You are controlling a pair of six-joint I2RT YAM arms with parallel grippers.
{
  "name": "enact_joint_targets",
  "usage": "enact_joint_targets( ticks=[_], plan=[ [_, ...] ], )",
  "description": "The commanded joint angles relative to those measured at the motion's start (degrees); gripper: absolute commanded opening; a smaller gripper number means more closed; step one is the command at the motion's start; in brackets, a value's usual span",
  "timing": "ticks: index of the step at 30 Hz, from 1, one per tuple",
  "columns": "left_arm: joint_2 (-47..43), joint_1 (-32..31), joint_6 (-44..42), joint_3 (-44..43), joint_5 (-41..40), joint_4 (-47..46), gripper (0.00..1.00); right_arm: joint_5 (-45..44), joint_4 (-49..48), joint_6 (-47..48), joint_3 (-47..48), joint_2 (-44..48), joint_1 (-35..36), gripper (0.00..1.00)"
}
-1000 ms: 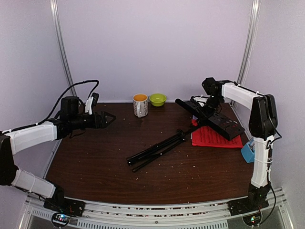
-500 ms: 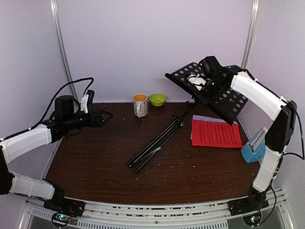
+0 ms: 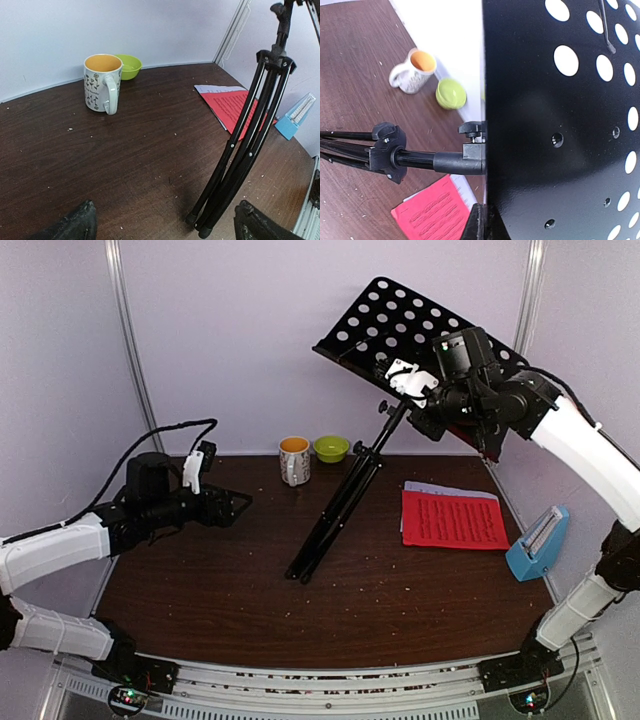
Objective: Set up the instrument practice props
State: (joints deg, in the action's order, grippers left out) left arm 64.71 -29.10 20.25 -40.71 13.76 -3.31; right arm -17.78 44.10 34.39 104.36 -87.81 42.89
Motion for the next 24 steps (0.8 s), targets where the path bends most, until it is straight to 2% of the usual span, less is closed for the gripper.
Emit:
enact_joint_targets(
  ticks=[1,8,17,21,24],
  plan=[
    [-0.14,-4.09,-3.22,2.24,-6.41,-6.75,0.98,-6.33,-23.89,8.73,-1.68,8.25,5.0,0.0],
    [2.85,-8.51,-6.74,4.47,-8.97,-16.59,0.94,-4.92,-30.34,17.19,-6.61,12.24,11.35,0.0],
    [11.28,-17.13,-9.97,2.1,-17.84,-25.79,0.9,-9.83,-36.03,25.72,-5.79,11.04,19.06,0.0],
    [15.31,-21.35,-10.5,1.83,-22.82,-33.14,0.88,-12.59,-40.56,28.83,-7.84,10.8,21.52,0.0],
    [18.69,-23.19,-10.45,0.09,-24.56,-35.26,0.84,-13.39,-42.78,30.65,-9.16,10.82,23.18,0.0]
  ],
)
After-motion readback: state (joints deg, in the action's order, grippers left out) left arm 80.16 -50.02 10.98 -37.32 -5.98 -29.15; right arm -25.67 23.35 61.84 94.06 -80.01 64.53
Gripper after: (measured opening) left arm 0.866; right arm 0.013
